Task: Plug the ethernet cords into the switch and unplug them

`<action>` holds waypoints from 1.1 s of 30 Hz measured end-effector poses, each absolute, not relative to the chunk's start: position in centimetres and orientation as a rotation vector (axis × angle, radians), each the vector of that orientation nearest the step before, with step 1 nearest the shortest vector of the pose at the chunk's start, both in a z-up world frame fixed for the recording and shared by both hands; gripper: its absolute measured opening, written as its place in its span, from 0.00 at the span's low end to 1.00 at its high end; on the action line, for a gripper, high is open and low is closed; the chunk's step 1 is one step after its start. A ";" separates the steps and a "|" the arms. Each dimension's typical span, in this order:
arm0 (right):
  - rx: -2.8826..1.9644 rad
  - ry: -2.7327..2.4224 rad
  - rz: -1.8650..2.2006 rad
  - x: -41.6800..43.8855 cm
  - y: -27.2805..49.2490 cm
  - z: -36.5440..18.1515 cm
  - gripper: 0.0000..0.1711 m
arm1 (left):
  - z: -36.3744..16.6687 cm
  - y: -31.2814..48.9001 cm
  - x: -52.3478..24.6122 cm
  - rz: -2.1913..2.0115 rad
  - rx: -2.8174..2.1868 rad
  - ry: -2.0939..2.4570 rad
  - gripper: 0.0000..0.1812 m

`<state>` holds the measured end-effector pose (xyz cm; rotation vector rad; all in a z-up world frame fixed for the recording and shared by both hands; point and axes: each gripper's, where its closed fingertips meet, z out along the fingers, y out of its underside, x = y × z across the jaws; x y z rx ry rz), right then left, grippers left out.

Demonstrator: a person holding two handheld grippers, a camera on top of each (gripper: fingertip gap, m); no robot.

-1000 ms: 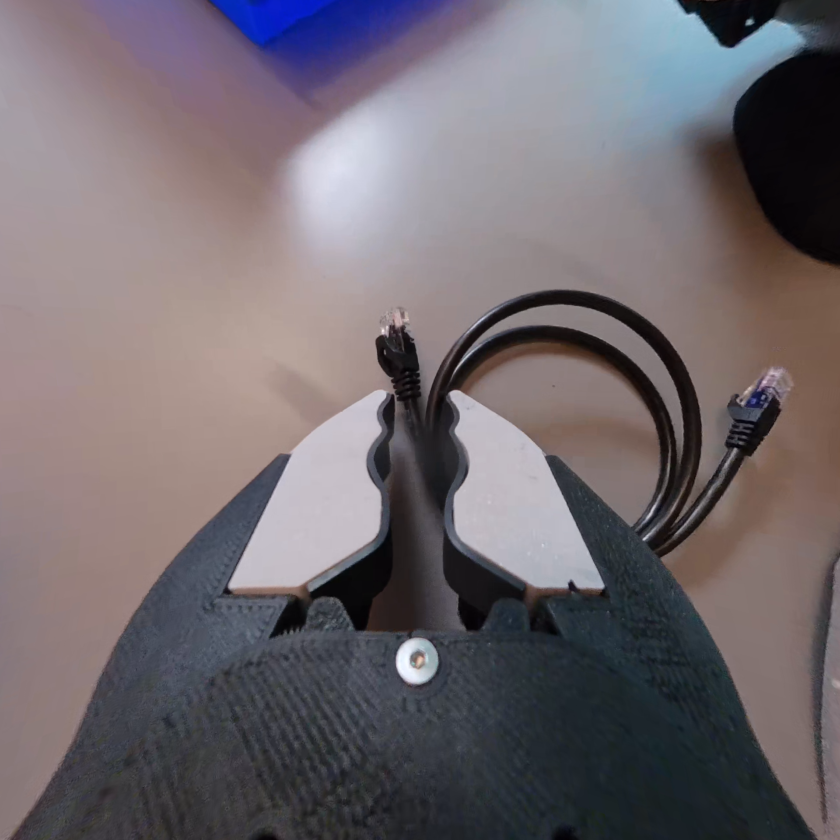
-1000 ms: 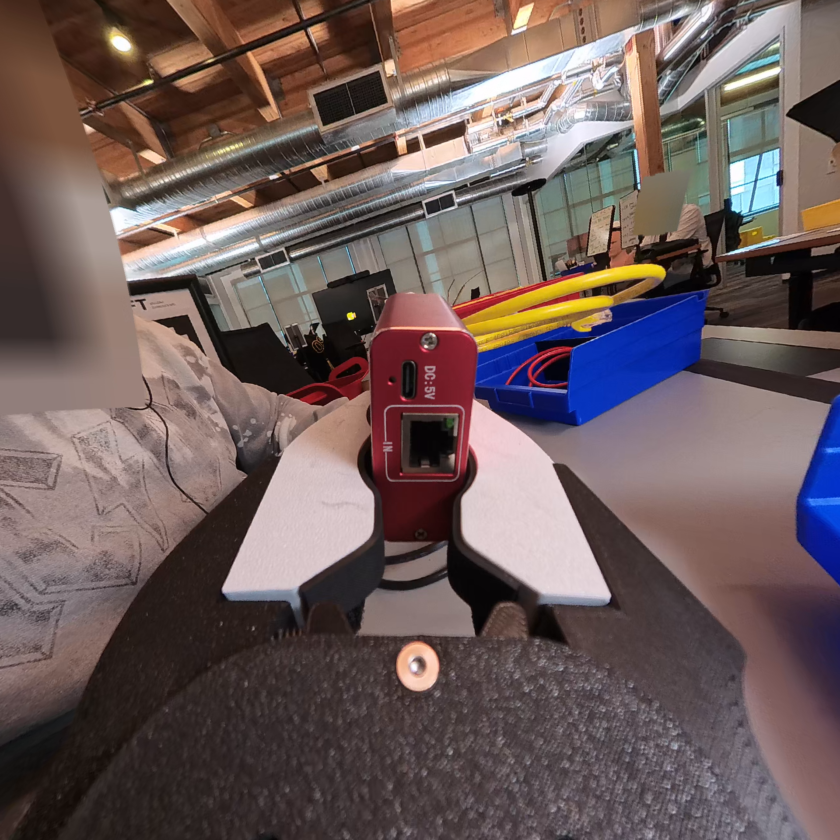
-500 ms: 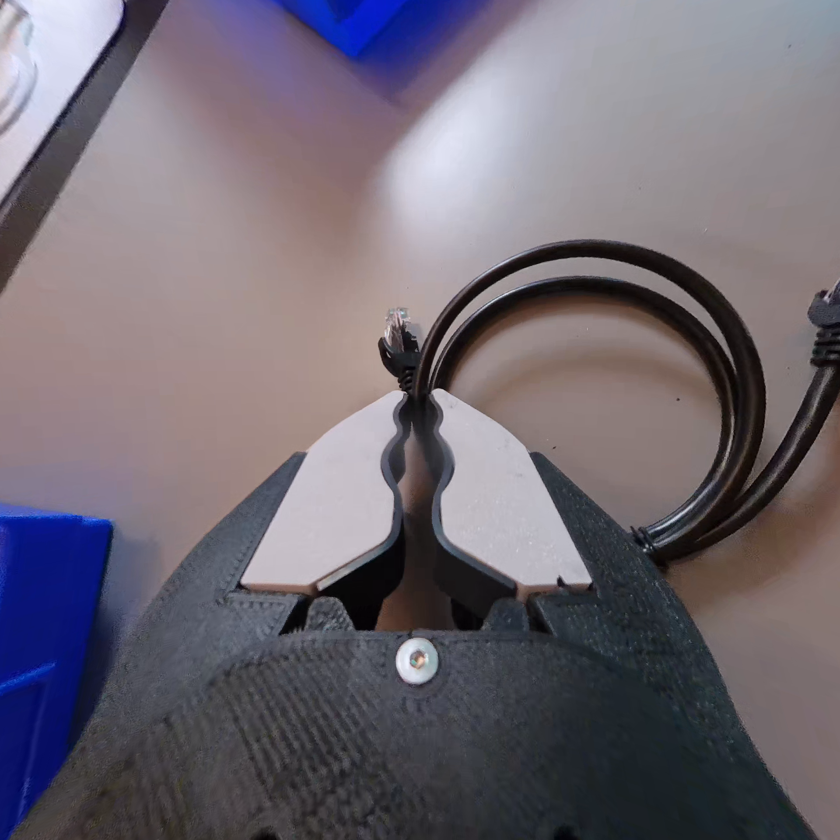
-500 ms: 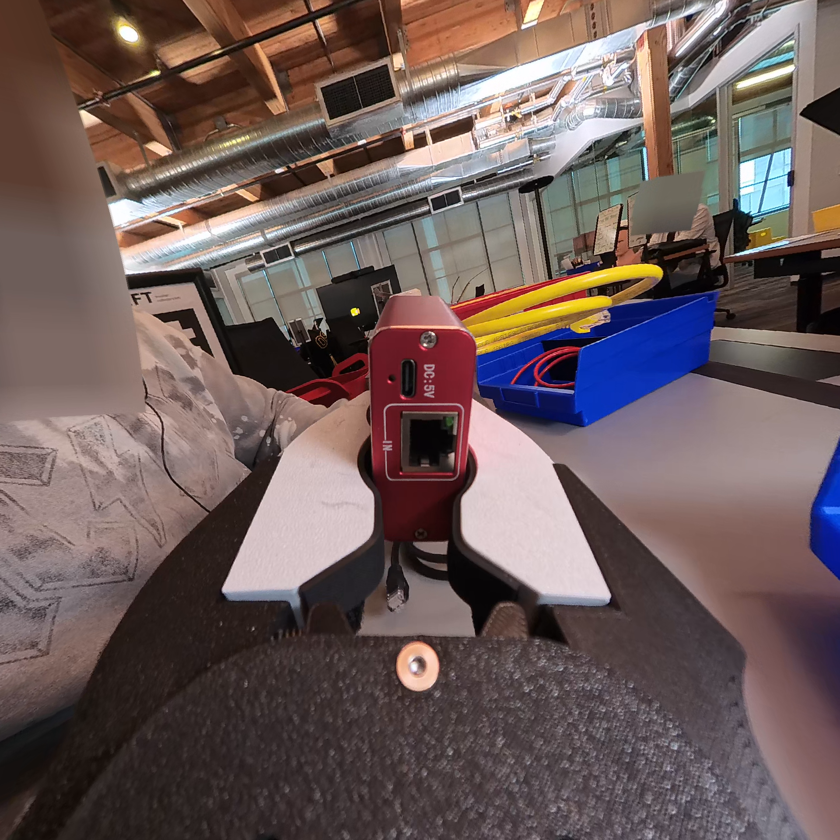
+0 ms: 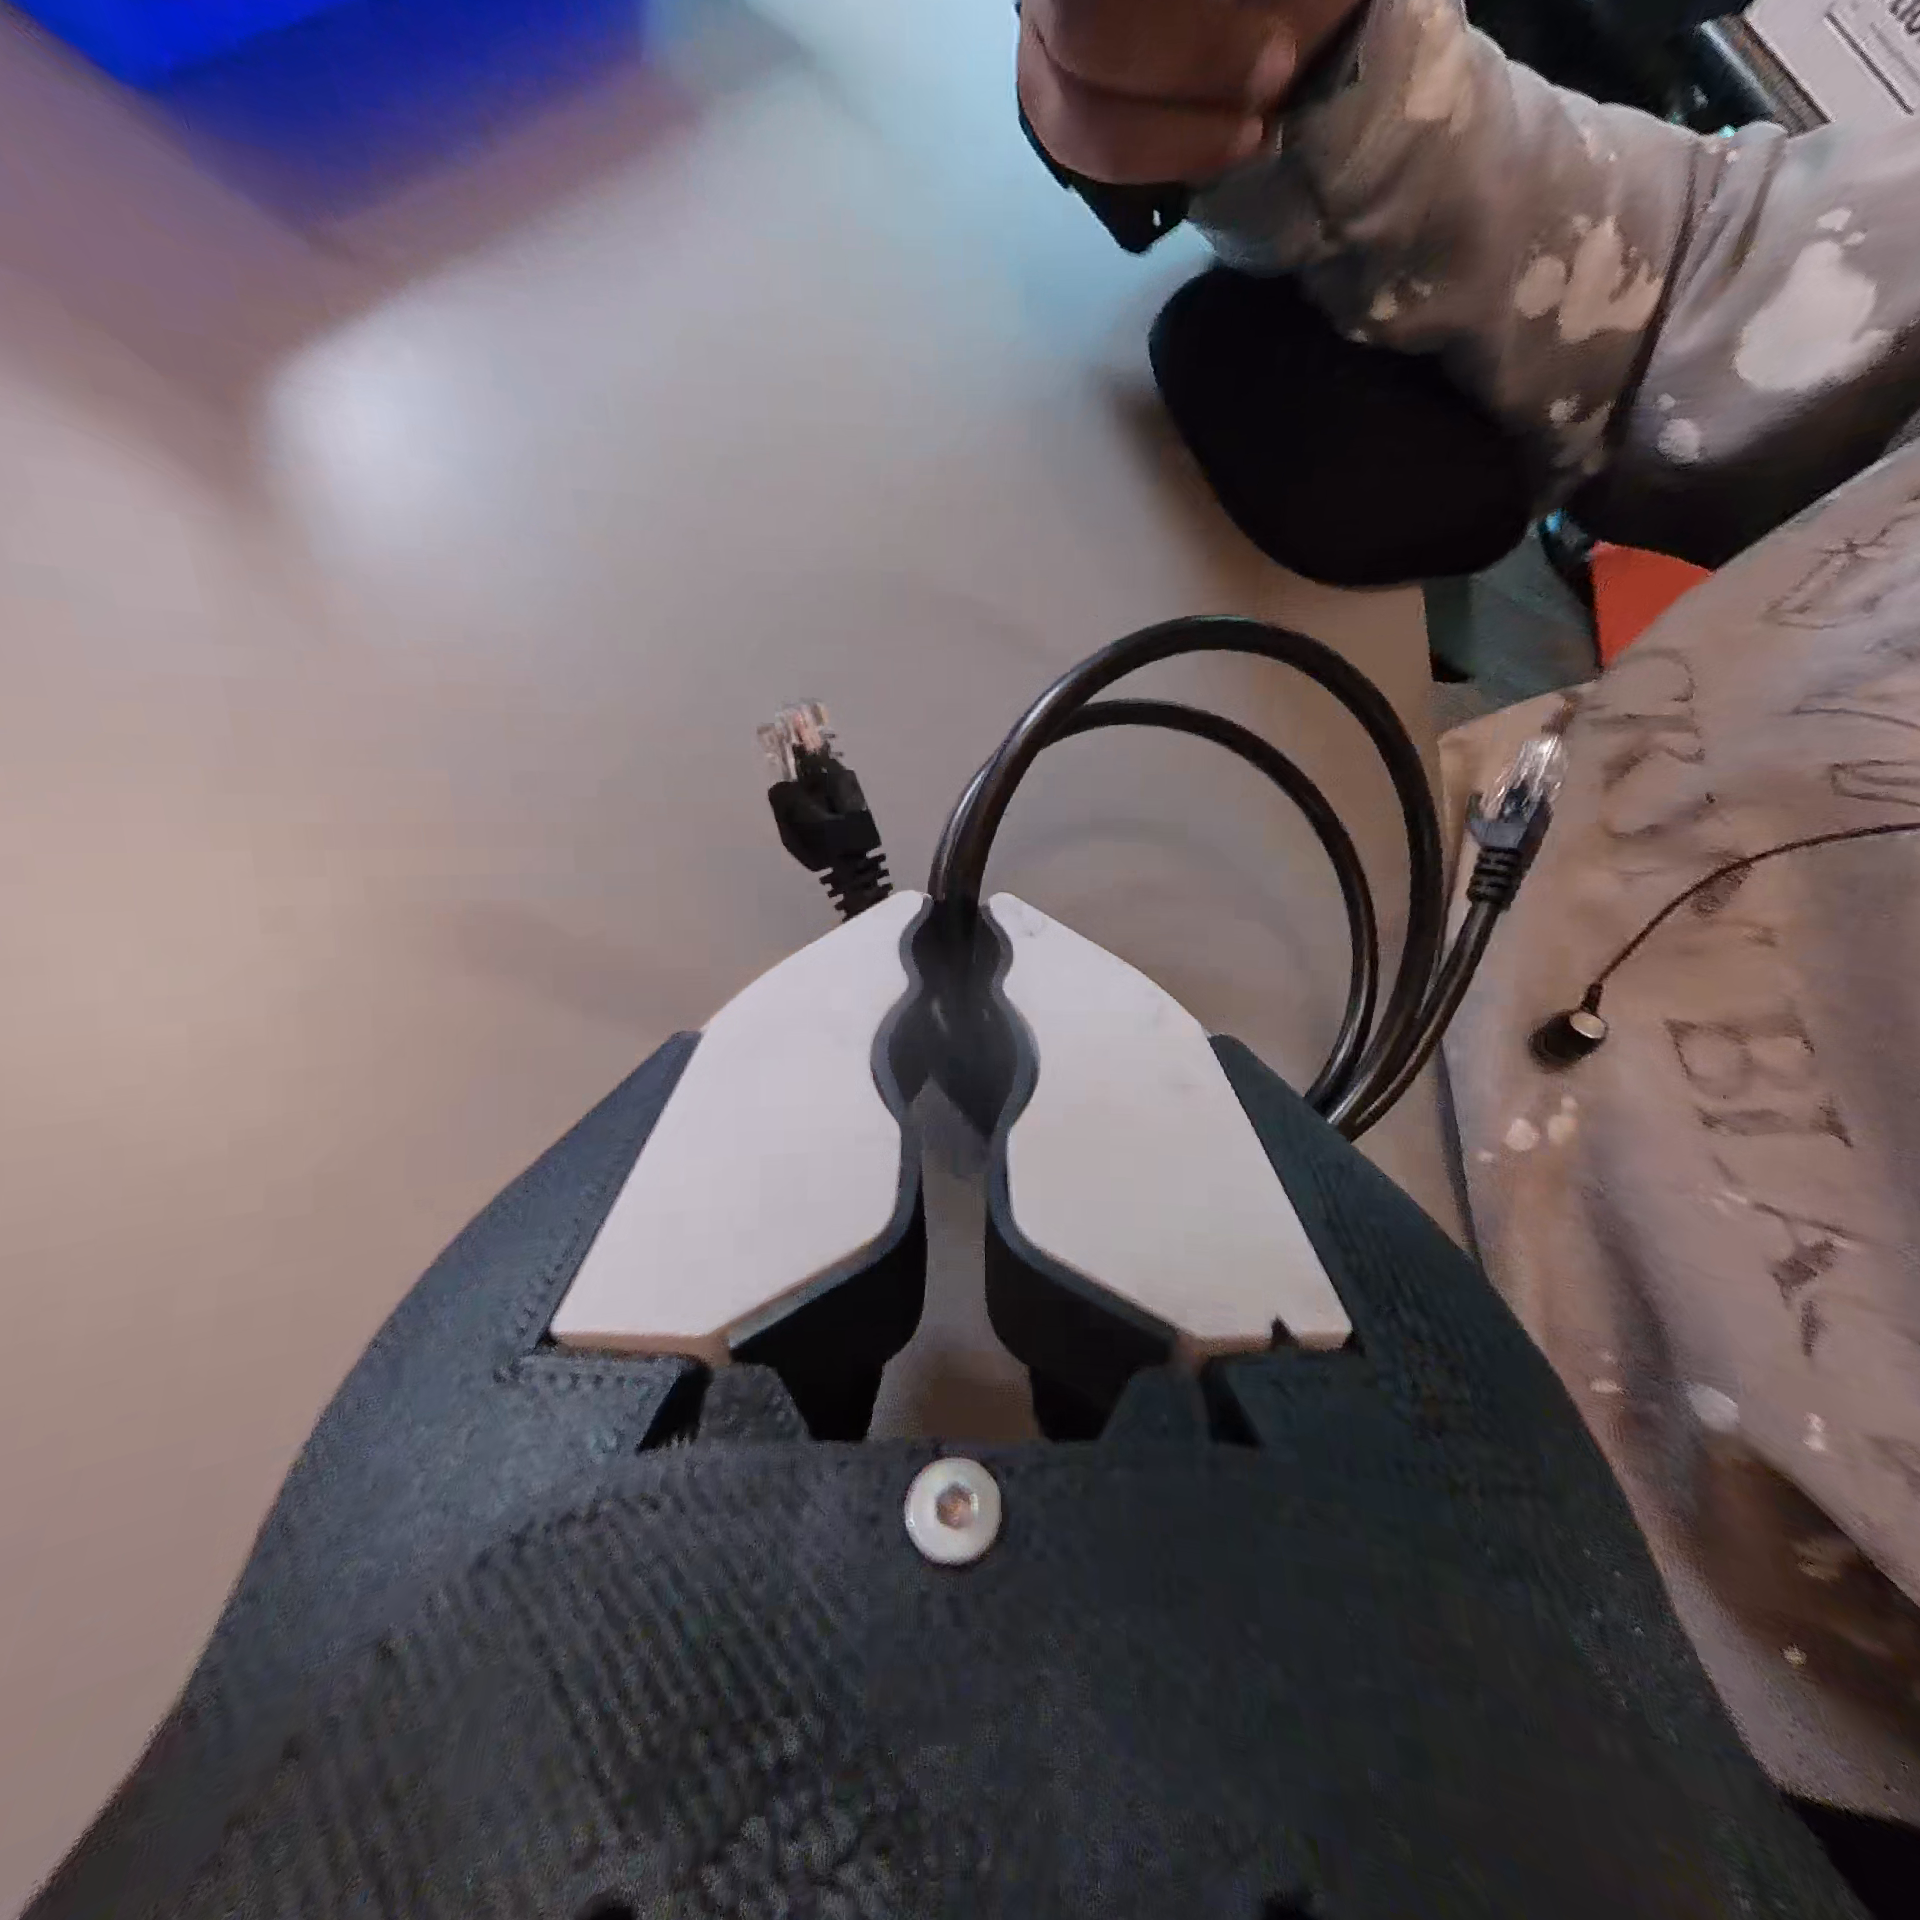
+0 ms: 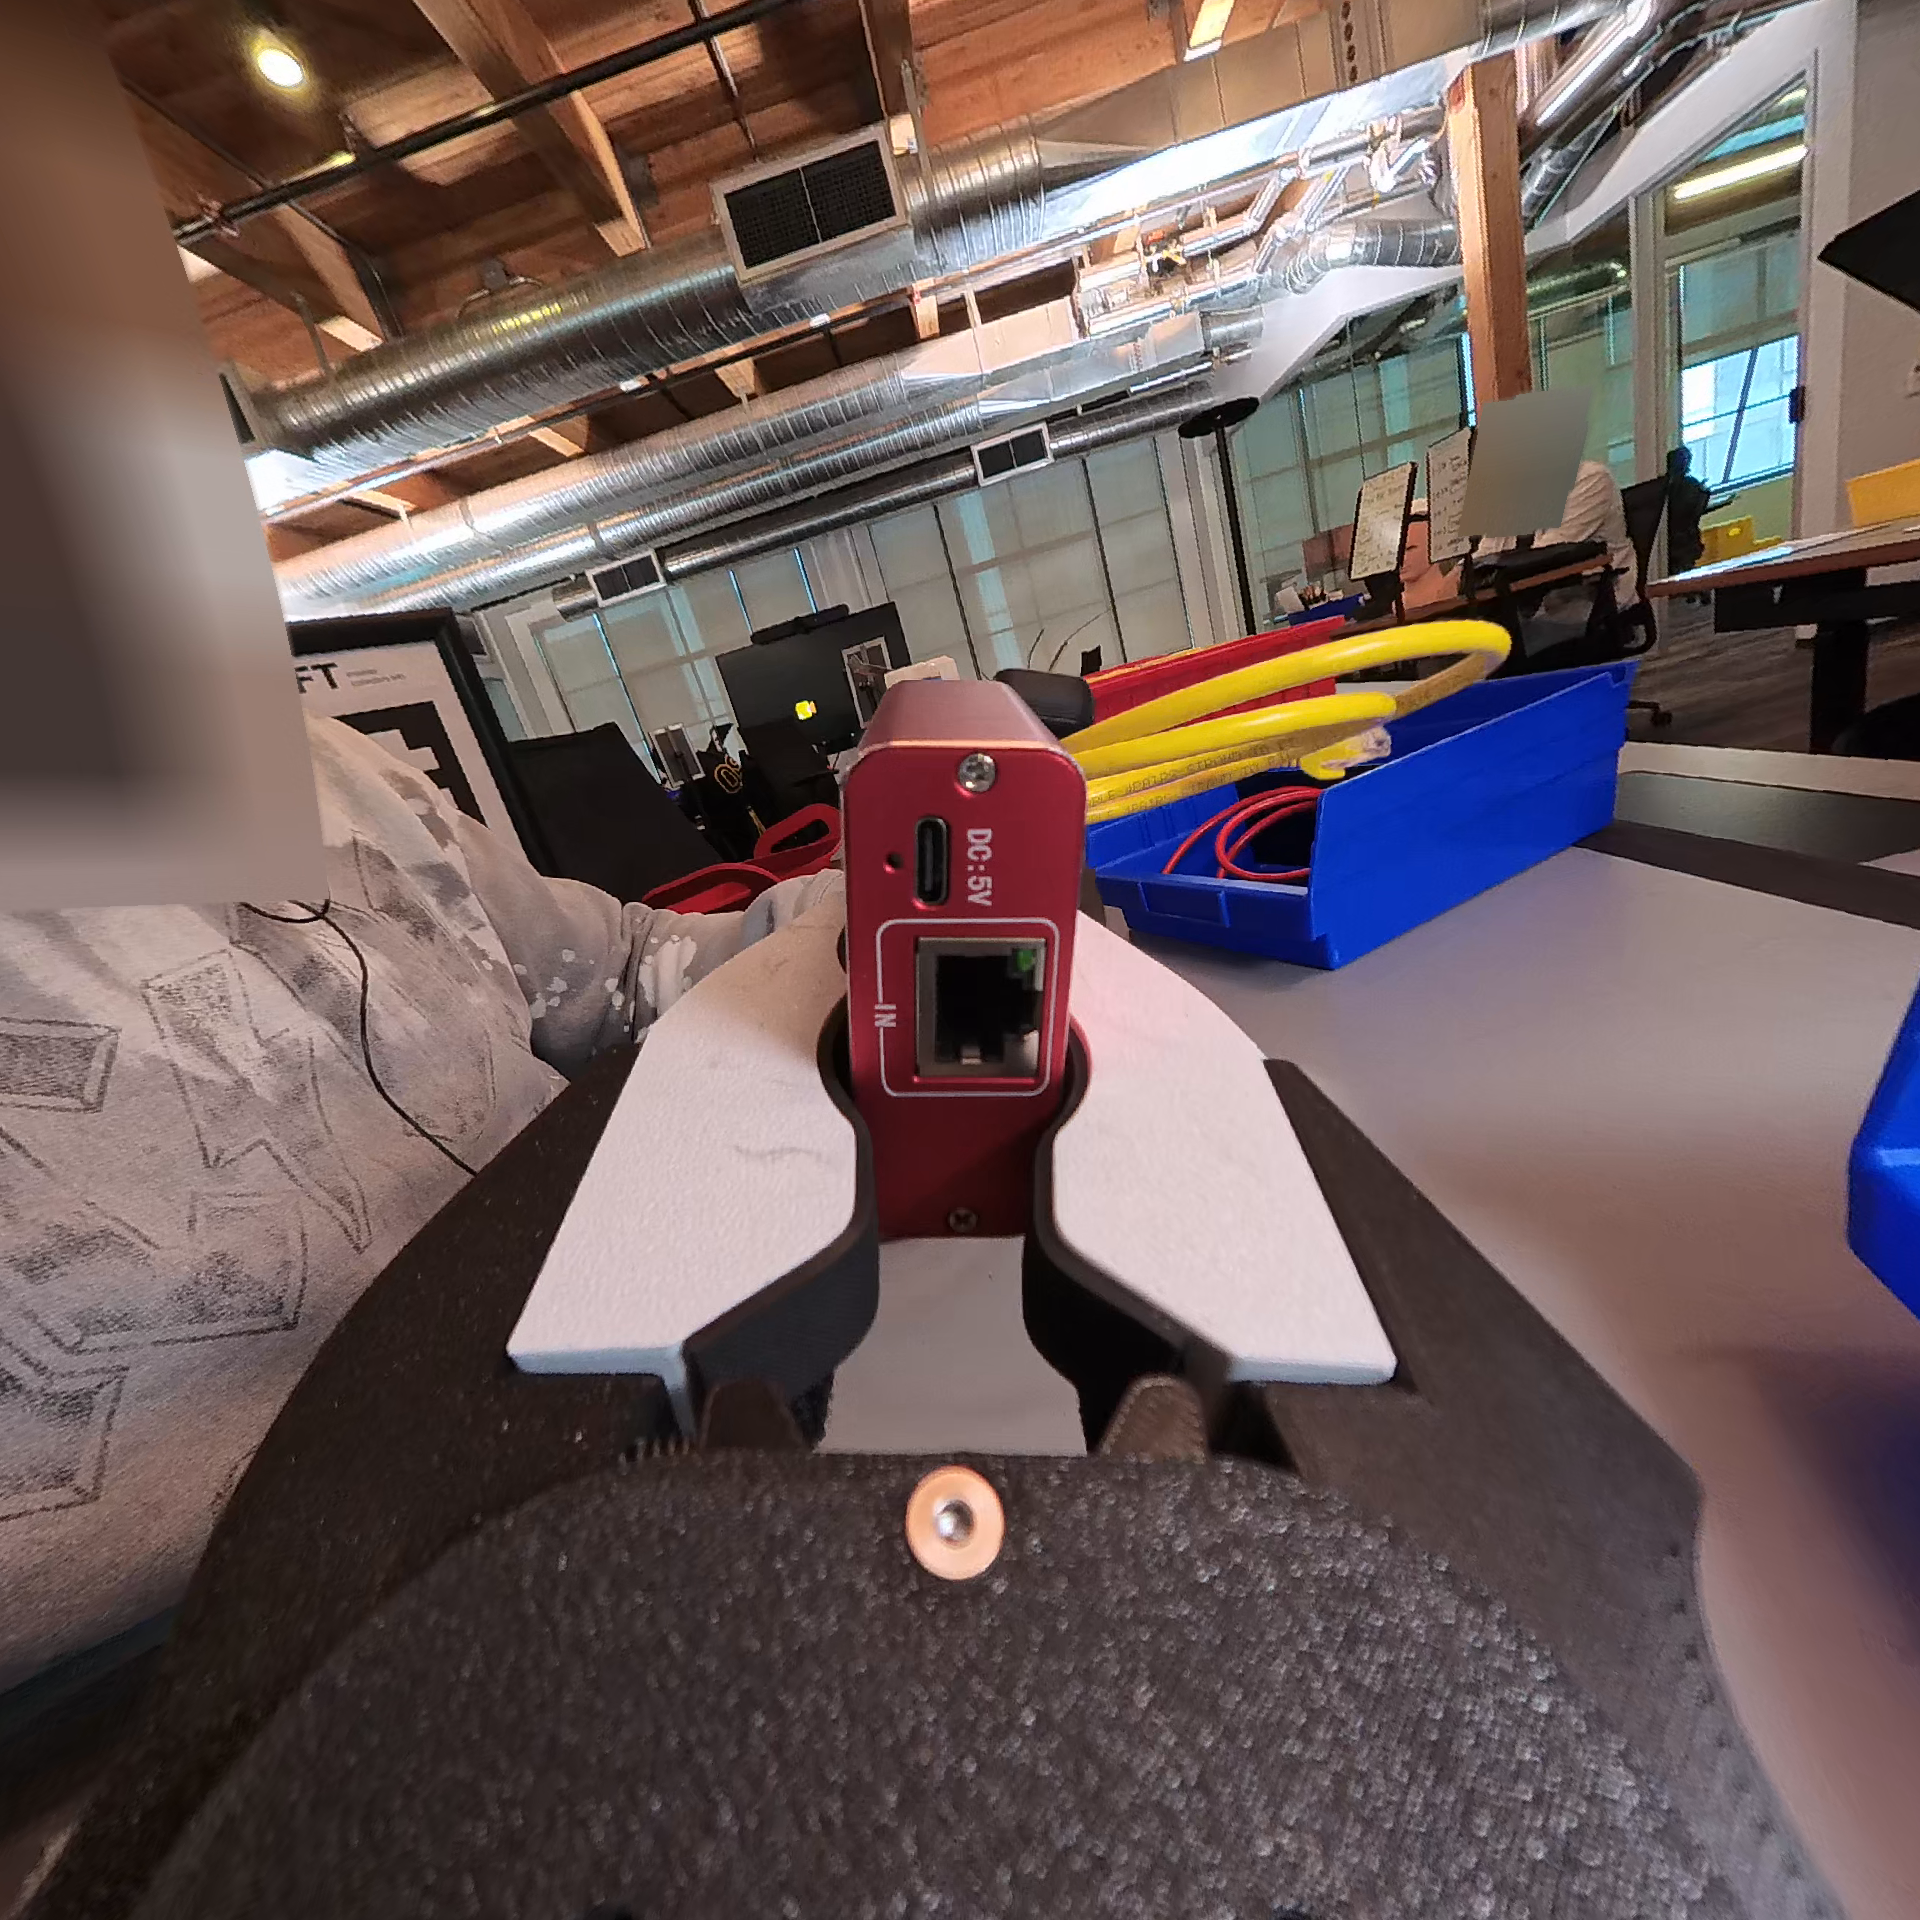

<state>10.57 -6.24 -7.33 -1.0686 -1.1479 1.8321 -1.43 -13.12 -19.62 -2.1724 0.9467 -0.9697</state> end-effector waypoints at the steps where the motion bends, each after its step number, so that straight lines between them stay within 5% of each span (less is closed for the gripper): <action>1: -1.070 -1.148 1.832 10.6 -6.2 -7.4 0.16 | -19.6 -13.2 -1.4 -0.972 -2.166 0.947 0.04; 23: -1.065 -1.139 1.833 10.7 -6.1 -7.2 0.16 | -22.4 -10.8 -1.7 -0.289 -2.255 0.900 0.16; 33: -1.074 -1.146 1.830 10.5 -6.3 -7.4 0.16 | -22.8 -10.8 -1.3 -0.090 -2.263 0.996 0.10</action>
